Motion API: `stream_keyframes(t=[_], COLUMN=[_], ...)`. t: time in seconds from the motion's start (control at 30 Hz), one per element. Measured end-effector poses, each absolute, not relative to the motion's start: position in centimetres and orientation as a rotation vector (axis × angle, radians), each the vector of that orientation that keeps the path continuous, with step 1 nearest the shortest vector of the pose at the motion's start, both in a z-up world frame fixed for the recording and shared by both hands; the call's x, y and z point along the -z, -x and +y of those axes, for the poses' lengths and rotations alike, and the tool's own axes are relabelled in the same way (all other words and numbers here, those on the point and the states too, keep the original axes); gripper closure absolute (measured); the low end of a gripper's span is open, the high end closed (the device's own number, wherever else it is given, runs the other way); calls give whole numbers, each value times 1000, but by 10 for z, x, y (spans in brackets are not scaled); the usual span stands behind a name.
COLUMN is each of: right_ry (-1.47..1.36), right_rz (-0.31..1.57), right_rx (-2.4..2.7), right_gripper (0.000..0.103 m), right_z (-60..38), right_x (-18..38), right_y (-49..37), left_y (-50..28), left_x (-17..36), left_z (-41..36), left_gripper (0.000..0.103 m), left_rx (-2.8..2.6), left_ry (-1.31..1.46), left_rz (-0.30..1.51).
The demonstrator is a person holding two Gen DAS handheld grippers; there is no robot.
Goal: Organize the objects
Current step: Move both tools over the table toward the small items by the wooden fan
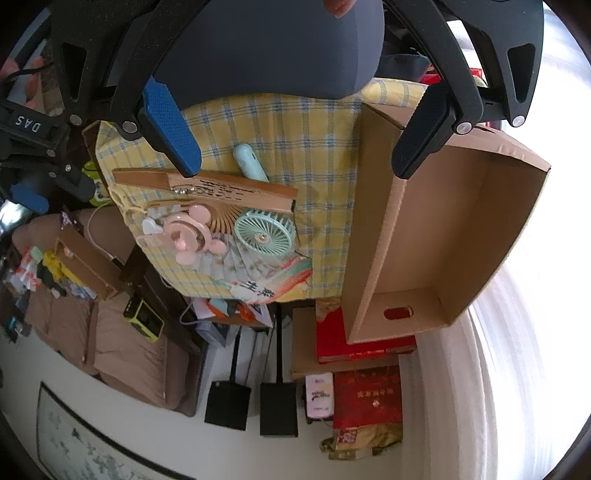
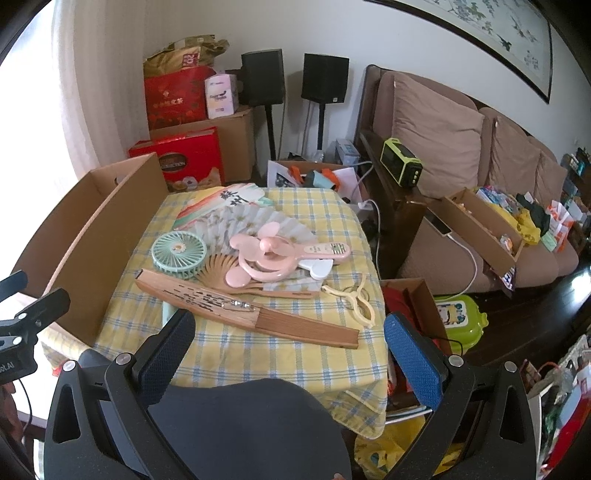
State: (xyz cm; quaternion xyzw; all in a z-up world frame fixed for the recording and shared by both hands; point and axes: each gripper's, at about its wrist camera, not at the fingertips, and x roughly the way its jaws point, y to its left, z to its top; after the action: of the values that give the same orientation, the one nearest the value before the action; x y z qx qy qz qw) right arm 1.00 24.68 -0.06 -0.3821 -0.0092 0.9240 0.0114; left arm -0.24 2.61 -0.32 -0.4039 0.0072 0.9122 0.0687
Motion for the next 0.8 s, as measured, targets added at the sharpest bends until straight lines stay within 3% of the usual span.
stream_keyframes(t=[0.63, 0.73, 0.8], right_ry=[1280, 1291, 1300], right_rz=[27, 38, 78], right_rx=[-2798, -2766, -2758], right_gripper=[0, 2, 7], right_z=[302, 317, 328], right_x=[29, 37, 42], right_y=[13, 20, 22], left_y=[24, 37, 45], left_x=[24, 35, 45], left_z=[61, 65, 67], left_gripper=[0, 8, 22], left_rx=[-2667, -2588, -2531], left_ry=[1198, 1272, 1317], left_rz=[72, 0, -49])
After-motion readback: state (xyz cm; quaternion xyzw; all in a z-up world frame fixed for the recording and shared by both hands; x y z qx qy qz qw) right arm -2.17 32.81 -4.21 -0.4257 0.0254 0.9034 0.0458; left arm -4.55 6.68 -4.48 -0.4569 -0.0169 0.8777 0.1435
